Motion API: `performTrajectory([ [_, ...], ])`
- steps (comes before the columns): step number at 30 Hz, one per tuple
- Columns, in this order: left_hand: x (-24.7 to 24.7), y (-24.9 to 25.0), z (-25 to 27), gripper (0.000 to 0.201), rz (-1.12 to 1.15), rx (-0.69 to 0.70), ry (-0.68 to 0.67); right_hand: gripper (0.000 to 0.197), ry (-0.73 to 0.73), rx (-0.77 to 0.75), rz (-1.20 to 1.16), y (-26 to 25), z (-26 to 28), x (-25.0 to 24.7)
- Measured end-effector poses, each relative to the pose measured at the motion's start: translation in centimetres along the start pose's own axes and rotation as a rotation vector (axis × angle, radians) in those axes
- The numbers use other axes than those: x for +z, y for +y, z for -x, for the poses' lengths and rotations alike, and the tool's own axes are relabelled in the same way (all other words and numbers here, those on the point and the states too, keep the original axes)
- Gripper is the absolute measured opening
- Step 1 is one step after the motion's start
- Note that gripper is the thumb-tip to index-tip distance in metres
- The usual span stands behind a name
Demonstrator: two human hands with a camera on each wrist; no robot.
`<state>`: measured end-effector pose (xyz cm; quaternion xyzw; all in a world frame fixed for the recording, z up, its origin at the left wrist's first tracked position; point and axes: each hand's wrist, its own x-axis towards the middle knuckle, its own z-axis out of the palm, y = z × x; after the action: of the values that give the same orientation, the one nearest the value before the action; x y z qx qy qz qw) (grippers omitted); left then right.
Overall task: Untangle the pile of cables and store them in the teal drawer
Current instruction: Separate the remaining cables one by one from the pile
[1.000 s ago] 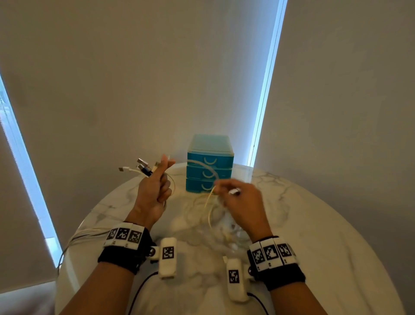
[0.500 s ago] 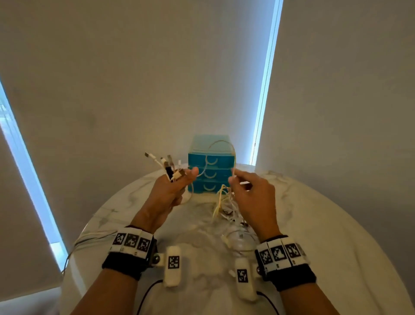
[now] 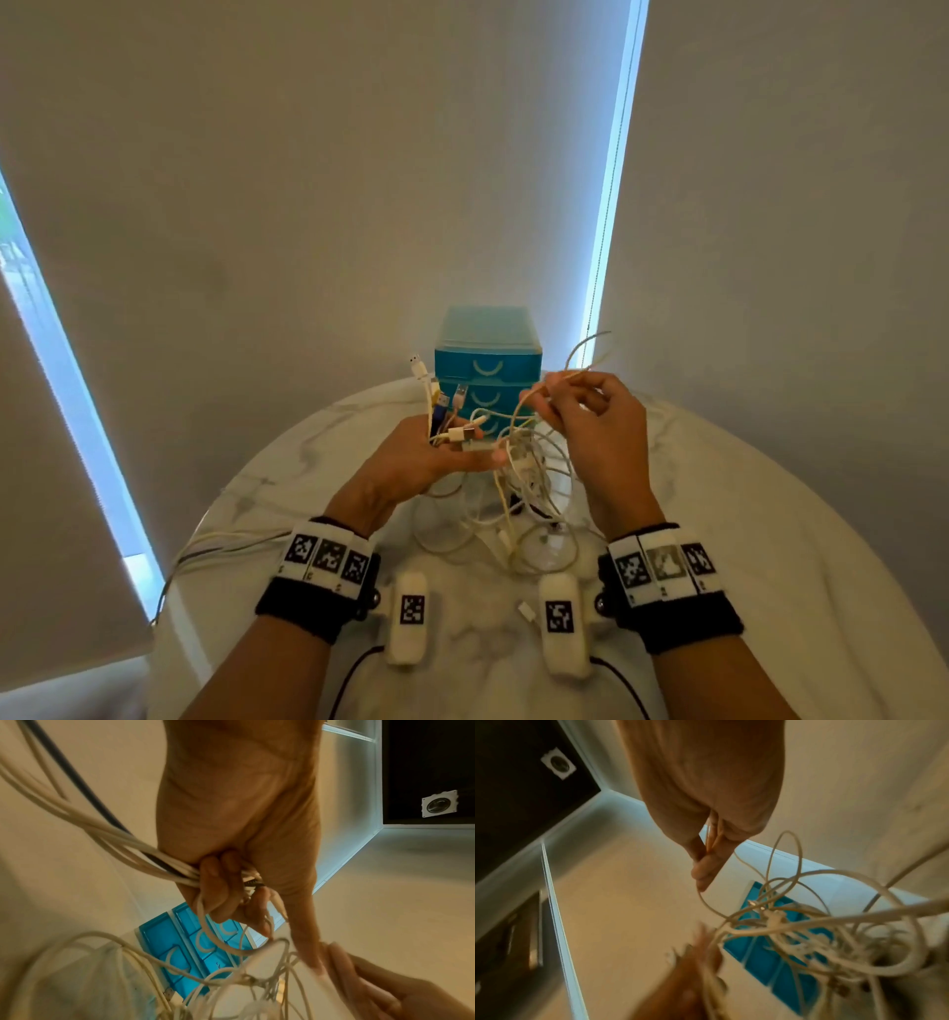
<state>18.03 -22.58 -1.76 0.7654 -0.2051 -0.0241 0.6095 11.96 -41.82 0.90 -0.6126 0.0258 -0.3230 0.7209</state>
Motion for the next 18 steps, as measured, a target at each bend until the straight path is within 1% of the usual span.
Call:
performTrajectory([
  [2, -0.1, -0.3, -0.2, 0.023, -0.010, -0.016, 0.082, 0.020, 0.028, 0.034, -0.215, -0.9, -0.4, -0.2],
  [3, -0.2, -0.6, -0.4, 0.021, -0.012, -0.030, 0.130, 0.021, 0.035, 0.075, -0.301, -1.3, -0.5, -0.5],
  [5, -0.6, -1.2, -0.5, 0.021, 0.013, -0.043, 0.212, 0.024, 0.046, 0.206, -0.451, -1.0, -0.5, -1.0],
  [7, -0.6, -1.0, -0.2, 0.025, 0.053, -0.028, 0.234, 0.028, 0.046, 0.330, -0.609, -0.5, -0.5, -1.5],
  [8, -0.5, -0.7, -0.1, 0.026, 0.075, -0.018, 0.222, 0.029, 0.035, 0.357, -0.652, -0.3, -0.6, -1.6],
  [9, -0.4, -0.2, 0.1, 0.026, 0.097, 0.004, 0.205, 0.030, 0.006, 0.364, -0.659, -0.2, -0.8, -1.6],
  [11, -0.1, 0.8, 0.6, 0.030, 0.120, 0.041, 0.176, 0.032, -0.056, 0.333, -0.586, -0.2, -0.7, -1.0],
  [14, 0.2, 1.4, 0.9, 0.044, 0.108, 0.056, 0.125, 0.031, -0.119, 0.309, -0.473, 0.2, 0.2, 0.4],
  [16, 0.5, 1.3, 1.0, 0.055, 0.115, 0.060, 0.088, 0.029, -0.152, 0.306, -0.478, 0.1, 0.7, 1.0],
  [18, 0.5, 1.1, 0.9, 0.064, 0.095, 0.093, 0.085, 0.028, -0.154, 0.275, -0.483, -0.2, 0.7, 1.3],
])
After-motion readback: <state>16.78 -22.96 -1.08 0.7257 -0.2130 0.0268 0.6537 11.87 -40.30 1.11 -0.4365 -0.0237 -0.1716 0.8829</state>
